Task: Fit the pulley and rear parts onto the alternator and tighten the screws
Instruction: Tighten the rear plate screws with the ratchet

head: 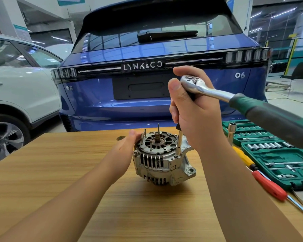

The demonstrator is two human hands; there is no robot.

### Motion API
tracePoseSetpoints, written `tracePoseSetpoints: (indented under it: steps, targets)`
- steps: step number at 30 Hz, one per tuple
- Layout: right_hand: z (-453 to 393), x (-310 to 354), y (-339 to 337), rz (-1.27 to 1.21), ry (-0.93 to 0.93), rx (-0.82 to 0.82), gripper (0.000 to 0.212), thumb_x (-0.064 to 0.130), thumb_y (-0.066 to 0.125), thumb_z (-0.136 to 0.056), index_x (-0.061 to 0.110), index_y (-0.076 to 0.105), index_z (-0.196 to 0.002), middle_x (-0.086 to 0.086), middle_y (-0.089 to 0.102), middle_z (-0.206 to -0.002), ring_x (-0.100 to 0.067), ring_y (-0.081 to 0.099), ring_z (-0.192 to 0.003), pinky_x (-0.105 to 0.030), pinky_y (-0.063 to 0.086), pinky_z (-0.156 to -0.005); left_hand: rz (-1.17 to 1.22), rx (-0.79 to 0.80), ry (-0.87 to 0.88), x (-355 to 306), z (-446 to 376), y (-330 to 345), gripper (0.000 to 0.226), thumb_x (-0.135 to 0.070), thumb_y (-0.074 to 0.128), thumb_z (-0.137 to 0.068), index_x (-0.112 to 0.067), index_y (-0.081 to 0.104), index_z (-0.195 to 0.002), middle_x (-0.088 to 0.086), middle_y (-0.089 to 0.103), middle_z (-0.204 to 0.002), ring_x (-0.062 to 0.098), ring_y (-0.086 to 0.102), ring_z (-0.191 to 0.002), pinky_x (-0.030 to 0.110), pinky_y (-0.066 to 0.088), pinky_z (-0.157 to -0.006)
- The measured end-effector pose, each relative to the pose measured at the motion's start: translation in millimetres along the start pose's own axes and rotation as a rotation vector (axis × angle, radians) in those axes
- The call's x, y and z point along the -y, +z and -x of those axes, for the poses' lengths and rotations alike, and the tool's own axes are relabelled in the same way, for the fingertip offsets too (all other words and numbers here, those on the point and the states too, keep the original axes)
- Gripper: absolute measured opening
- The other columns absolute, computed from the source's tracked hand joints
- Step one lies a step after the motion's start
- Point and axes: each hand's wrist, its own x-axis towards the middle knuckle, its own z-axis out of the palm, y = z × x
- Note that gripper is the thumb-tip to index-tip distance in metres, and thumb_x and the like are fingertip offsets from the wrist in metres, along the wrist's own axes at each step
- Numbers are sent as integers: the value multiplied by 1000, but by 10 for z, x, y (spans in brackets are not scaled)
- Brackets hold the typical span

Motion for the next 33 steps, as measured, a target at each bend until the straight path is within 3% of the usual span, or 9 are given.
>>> tracePoseSetpoints:
  steps: [2, 5, 9, 12, 15, 18, 23, 27, 33]
  targets:
    - [2, 5, 4, 6, -4, -3, 10, 19, 59, -100, 25, 57, -108, 5, 52, -63, -15, 45, -46, -28, 39, -44, -24, -16, 22, 38, 1, -11, 62, -64, 14, -102, -34, 53, -139, -23, 56, -131, -5, 47, -123, 21, 31, -99]
    - [1, 21, 3, 5, 2, -20, 9, 18, 59, -100, 22, 57, -108, 6, 51, -62, -15, 46, -45, -27, 39, -45, -66, -65, 76, 34, 14, -29, 52, -55, 16, -105, -37, 60, -126, -27, 60, -118, -16, 50, -111, 13, 34, -89]
    - [9, 55, 16, -21, 22, -40, 9, 15, 58, -101, 17, 56, -109, 4, 51, -62, -14, 45, -45, -25, 39, -45, -249, -193, 216, 12, 55, -13, 33, -43, 30, -107, -39, 62, -98, -19, 64, -98, -5, 54, -99, 24, 45, -83]
    - [16, 85, 31, -37, 27, -31, 9, 13, 57, -101, 14, 55, -109, 5, 51, -61, -13, 45, -44, -25, 38, -44, -398, -236, 364, 63, 112, 79, 25, -41, 43, -102, -32, 63, -92, -21, 58, -97, 3, 49, -101, 40, 44, -92]
    - [17, 112, 45, -80, 39, -20, 13, 14, 58, -99, 10, 53, -111, 5, 49, -62, -13, 43, -43, -25, 37, -41, -389, -261, 455, 158, 185, 151, 40, -59, 47, -88, -30, 69, -103, -26, 50, -111, -1, 42, -116, 32, 35, -101]
    - [18, 127, 57, -154, 48, -14, 14, 17, 57, -99, 11, 51, -110, 1, 48, -62, -12, 42, -41, -24, 35, -39, -228, -200, 352, 189, 263, 278, 40, -73, 50, -77, -45, 57, -105, -30, 41, -122, -13, 31, -127, 20, 27, -105]
    - [22, 142, 101, -228, 39, 15, 39, 51, 50, -88, 15, 47, -104, 0, 53, -68, -14, 44, -40, -24, 32, -36, -261, -276, 338, 179, 340, 472, 60, -77, 65, -71, -37, 55, -114, -20, 36, -128, 9, 23, -143, 31, 21, -112]
    - [30, 118, 120, -224, 30, 28, 36, 50, 45, -89, 16, 42, -99, -3, 52, -71, -18, 43, -40, -30, 29, -36, -239, -317, 308, 120, 340, 516, 48, -62, 72, -72, -34, 54, -108, -14, 39, -125, 11, 25, -140, 29, 23, -108]
    - [41, 77, 125, -208, 7, 30, 37, 53, 46, -89, 17, 43, -98, -8, 51, -73, -22, 42, -41, -31, 31, -38, -234, -350, 305, 87, 319, 547, 45, -60, 73, -72, -33, 53, -102, -13, 41, -117, 4, 26, -130, 26, 24, -102]
